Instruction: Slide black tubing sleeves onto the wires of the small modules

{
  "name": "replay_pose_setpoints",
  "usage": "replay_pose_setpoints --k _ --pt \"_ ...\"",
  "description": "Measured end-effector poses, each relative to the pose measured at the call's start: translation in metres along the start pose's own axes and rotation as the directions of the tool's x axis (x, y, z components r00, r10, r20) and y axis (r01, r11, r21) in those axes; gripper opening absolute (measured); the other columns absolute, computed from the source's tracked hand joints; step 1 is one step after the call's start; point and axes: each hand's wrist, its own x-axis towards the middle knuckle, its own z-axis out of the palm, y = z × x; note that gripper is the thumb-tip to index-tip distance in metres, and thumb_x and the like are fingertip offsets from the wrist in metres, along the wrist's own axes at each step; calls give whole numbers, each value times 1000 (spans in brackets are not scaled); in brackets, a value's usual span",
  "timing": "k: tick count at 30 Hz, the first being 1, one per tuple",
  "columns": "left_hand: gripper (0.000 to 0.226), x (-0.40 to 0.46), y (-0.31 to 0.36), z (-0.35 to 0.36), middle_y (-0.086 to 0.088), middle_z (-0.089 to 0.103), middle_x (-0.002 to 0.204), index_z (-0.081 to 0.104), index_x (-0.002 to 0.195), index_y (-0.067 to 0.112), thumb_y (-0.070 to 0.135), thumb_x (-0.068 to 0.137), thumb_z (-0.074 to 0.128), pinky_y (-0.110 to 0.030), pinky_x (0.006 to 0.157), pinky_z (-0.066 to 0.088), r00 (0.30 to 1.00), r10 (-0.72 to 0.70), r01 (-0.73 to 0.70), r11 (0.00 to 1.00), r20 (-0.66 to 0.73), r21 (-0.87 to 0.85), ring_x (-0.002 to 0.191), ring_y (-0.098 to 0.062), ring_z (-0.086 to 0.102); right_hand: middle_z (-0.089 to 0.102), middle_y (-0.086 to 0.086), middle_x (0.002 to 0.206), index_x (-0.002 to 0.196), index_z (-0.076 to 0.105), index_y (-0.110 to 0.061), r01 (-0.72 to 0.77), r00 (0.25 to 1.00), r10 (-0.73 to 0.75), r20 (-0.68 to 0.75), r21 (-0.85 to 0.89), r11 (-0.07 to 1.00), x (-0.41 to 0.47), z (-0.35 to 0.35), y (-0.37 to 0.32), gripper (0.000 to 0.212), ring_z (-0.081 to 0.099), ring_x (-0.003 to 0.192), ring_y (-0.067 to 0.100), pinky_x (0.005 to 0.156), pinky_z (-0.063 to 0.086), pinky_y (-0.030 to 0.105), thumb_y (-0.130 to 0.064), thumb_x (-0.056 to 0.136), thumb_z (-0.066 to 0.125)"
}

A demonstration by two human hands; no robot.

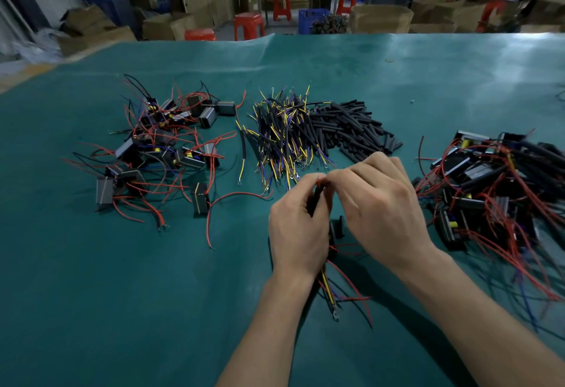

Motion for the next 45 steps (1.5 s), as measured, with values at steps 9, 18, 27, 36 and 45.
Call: replay_pose_setpoints --k 9,18,27,36,45 --pt "7 -3 -4 2 10 67 85 65 99 28 29 94 60 -42 72 53 996 80 -83 993 44 87 80 -19 62 71 -7 66 76 70 -23 -633 761 602 243 481 606 6 -2 -6 19 64 59 11 63 52 31 -6 79 77" --pt "7 -2 -7 1 19 59 75 66 98 27 26 95 61 -32 66 48 997 78 -78 996 9 48 69 -3 52 73 -9 72 81 74 -24 -588 805 505 312 539 603 4 -4 7 11 66 63 6 61 53 30 -16 83 82" --pt "7 -1 -6 1 20 54 68 67 95 27 26 95 60 -28 64 43 1000 24 -24 998 10 52 66 0 48 75 0 85 90 82 -10 -113 993 100 57 302 947 4 -7 19 4 63 75 24 68 53 37 -10 86 82" --pt "10 -1 -4 1 17 63 76 67 98 29 29 93 59 -34 72 51 1000 14 -15 998 22 53 72 -6 56 64 3 82 89 76 -9 -69 995 53 88 185 980 2 -4 18 8 52 78 29 62 50 45 -12 93 70" --pt "9 -2 -5 1 10 67 84 69 98 25 28 94 62 -41 74 52 995 73 -79 994 68 82 79 -16 61 55 -7 59 63 57 -20 -540 830 467 305 234 808 8 -2 3 25 50 65 13 65 38 34 -20 87 63"
